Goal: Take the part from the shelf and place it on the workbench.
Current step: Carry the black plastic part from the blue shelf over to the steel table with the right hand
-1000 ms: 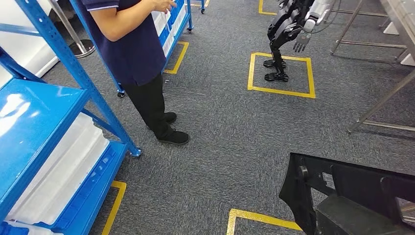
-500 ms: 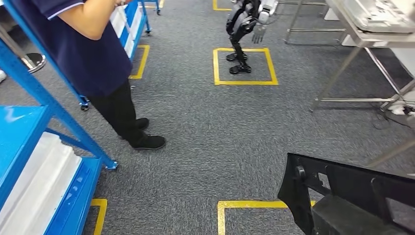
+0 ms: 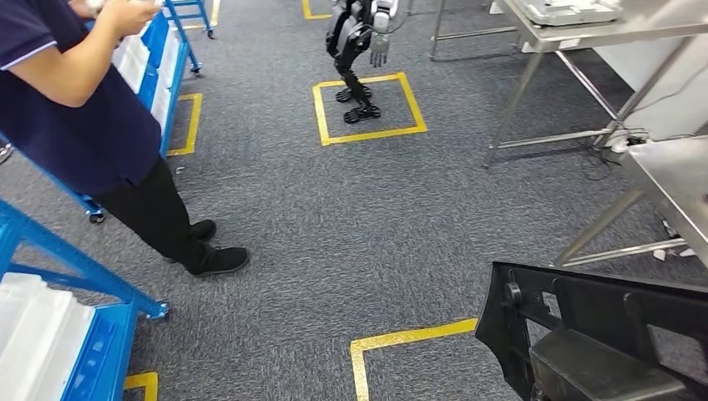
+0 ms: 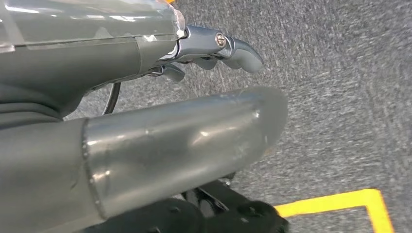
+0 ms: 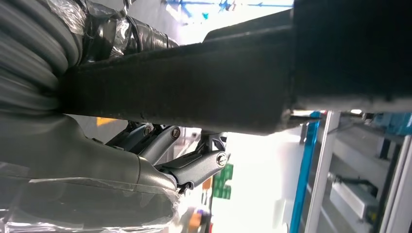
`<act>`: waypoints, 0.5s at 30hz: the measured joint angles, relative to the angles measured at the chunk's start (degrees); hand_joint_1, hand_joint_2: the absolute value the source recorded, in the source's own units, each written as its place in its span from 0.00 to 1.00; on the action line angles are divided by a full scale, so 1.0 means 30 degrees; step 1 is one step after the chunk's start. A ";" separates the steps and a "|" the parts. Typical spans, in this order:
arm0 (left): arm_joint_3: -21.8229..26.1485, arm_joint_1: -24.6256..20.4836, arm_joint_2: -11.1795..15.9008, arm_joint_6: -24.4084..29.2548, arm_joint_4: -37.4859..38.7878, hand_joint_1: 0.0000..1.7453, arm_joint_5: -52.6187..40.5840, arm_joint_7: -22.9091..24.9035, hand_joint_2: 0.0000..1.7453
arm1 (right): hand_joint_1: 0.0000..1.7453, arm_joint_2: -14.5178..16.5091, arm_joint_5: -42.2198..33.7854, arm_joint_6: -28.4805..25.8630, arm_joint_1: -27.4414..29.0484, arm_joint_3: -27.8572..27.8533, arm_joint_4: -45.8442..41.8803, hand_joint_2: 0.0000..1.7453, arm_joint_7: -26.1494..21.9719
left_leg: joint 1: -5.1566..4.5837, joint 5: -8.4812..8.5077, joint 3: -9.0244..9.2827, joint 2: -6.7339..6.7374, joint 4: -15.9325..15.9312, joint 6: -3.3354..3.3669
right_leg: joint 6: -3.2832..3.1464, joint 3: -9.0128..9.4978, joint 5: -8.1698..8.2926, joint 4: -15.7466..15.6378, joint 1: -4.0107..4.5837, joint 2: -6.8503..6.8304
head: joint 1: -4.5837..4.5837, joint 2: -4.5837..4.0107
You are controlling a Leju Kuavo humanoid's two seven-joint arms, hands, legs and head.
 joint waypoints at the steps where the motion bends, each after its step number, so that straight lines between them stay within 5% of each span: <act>1: 0.0011 0.0001 0.0013 0.0004 0.0000 0.00 -0.0002 0.0144 0.00 | 1.00 0.0000 0.0084 -0.0126 0.0000 0.0011 0.0018 1.00 0.0033 | 0.0002 0.0695 0.0365 -0.0099 -0.0900 0.0038 | 0.0016 0.0009 -0.0011 0.0052 -0.0001 0.0271 | 0.0000 0.0000; 4: 0.0031 0.0020 0.0091 -0.0002 0.0000 0.00 -0.0004 0.0423 0.00 | 1.00 0.0000 0.0177 -0.0446 -0.0032 0.0046 0.0044 1.00 0.0091 | 0.0043 0.2330 0.1829 -0.1219 -0.4439 0.0220 | 0.0186 -0.0091 -0.0050 0.0243 0.0016 0.0992 | -0.0002 0.0000; 5: 0.0033 0.0022 0.0113 -0.0024 0.0000 0.00 -0.0004 0.0406 0.00 | 1.00 0.0000 0.0177 -0.0517 -0.0047 0.0055 0.0058 1.00 0.0106 | 0.0035 0.2402 0.2004 -0.1473 -0.4930 0.0284 | 0.0297 -0.0172 -0.0028 0.0274 0.0007 0.1201 | 0.0000 0.0000; 7: 0.0031 0.0010 0.0127 -0.0118 0.0000 0.00 -0.0004 0.0264 0.00 | 1.00 -0.0002 0.0177 -0.0672 -0.0061 0.0071 0.0122 1.00 0.0133 | 0.0012 0.2393 0.2078 -0.1268 -0.5120 0.0445 | 0.0561 -0.0312 0.0077 0.0245 -0.0031 0.1609 | 0.0002 0.0000; 9: 0.0031 -0.0008 0.0122 -0.0224 -0.0002 0.00 0.0000 0.0091 0.00 | 1.00 -0.0011 0.0188 -0.0828 -0.0054 0.0091 0.0211 1.00 0.0146 | 0.0065 0.2546 0.2159 -0.0797 -0.5310 0.0705 | 0.0729 -0.0519 -0.0165 0.0580 -0.0014 0.1124 | 0.0011 0.0000; 12: 0.0031 0.0112 0.0131 -0.0270 0.0000 0.00 -0.0002 -0.0049 0.00 | 1.00 -0.0042 0.0415 -0.1087 -0.0141 0.0191 0.0362 1.00 0.0197 | 0.0045 0.2614 0.2159 0.0029 -0.5455 0.0966 | 0.0885 -0.1904 -0.1890 0.3495 -0.0006 -0.0446 | 0.0031 0.0000; 14: 0.0031 0.0203 0.0136 -0.0255 0.0000 0.00 -0.0005 -0.0055 0.00 | 1.00 -0.0067 0.0666 -0.1289 -0.0161 0.0259 0.0474 1.00 0.0230 | 0.0002 0.2564 0.2153 0.0609 -0.5448 0.0988 | 0.0992 -0.2774 -0.2545 0.5379 -0.0108 -0.0717 | 0.0031 0.0000; 15: 0.0031 0.0209 0.0135 -0.0248 0.0000 0.00 -0.0005 -0.0053 0.00 | 1.00 -0.0076 0.0761 -0.1377 -0.0159 0.0277 0.0519 1.00 0.0251 | -0.0002 0.2531 0.2169 0.0872 -0.5446 0.0971 | 0.1032 -0.2740 -0.2345 0.5403 -0.0155 -0.0792 | 0.0033 0.0000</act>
